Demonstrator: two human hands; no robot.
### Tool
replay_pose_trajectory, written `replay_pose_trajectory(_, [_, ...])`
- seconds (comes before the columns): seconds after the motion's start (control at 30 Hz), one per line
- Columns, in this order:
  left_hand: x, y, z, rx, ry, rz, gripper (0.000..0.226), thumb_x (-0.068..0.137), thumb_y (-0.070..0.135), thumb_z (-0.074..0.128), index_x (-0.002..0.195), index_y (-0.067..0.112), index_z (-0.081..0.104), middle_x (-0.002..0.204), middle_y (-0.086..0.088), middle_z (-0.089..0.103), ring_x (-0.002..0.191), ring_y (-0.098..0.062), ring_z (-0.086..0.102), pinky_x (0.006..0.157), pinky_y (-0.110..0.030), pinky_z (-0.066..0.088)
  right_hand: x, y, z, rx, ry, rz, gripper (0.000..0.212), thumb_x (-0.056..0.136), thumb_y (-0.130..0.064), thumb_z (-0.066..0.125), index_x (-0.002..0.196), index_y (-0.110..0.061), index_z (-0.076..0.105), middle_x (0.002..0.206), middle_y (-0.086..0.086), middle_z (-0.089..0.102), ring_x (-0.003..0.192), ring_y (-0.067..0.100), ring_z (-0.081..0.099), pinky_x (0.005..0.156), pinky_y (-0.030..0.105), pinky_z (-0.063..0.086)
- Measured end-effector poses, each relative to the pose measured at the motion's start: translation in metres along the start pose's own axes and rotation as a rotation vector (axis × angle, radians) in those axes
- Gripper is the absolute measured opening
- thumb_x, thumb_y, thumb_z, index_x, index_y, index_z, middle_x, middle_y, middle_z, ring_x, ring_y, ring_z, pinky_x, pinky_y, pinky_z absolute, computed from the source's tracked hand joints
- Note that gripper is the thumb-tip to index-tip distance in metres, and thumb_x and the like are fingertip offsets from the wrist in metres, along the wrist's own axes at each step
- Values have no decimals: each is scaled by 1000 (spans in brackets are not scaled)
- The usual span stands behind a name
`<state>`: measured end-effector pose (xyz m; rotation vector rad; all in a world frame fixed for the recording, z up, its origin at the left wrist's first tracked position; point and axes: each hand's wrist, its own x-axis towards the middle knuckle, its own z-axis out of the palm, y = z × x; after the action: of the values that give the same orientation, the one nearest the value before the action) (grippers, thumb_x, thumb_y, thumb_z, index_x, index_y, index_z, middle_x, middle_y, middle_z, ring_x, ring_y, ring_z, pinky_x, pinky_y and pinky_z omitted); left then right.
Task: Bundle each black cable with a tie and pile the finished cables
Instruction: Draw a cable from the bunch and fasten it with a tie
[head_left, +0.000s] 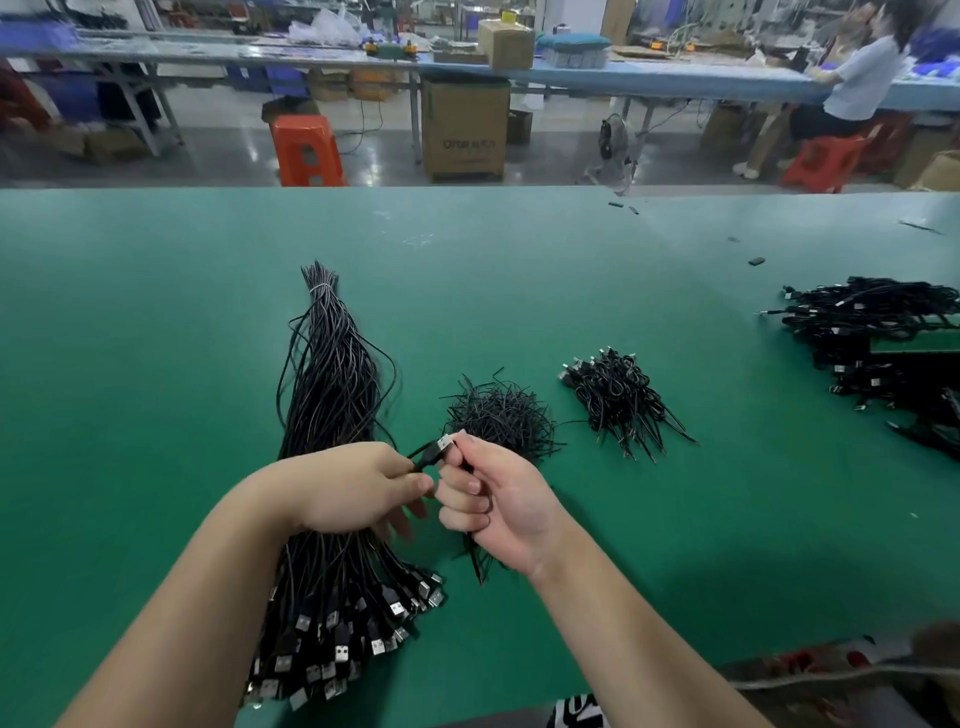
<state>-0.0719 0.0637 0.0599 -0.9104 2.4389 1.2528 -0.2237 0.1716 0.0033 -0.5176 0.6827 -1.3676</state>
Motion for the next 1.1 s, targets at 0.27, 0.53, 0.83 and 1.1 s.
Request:
replay_pose_trajectory(0.27, [21,10,17,-856,435,260,35,108,22,37,120,4,64,116,-12,73,108,-21,71,90,-24,56,-5,10,9,-169,15,-50,30,106,-32,45,82,-19,56,59,-5,34,47,7,22,43,18,23])
replay_pose_trajectory(0.53, [21,21,19,-1287,408,486,37,97,26,46,95,-5,65,83,-14,71,51,-15,47,52,-24,46,-3,15,4,-1023,226,-132,28,101,-30,49,78,-26,64,67,-7,72,60,8,64,66,29,54])
replay_pose_trajectory(0.83, [21,25,23,-1272,372,475,37,96,27,48,77,9,75,69,-10,39,48,-14,37,51,-24,40,-3,-5,8,-919,165,-199,15,88,-30,71,96,-43,69,96,0,77,96,29,71,96,48,54])
replay_pose_trajectory(1.1, [11,24,22,-1104,73,492,35,100,25,48,86,7,74,117,-25,69,92,-30,71,57,-33,52,-3,-6,12,-714,219,-278,28,77,0,82,83,-26,73,65,-12,63,66,5,62,68,27,58])
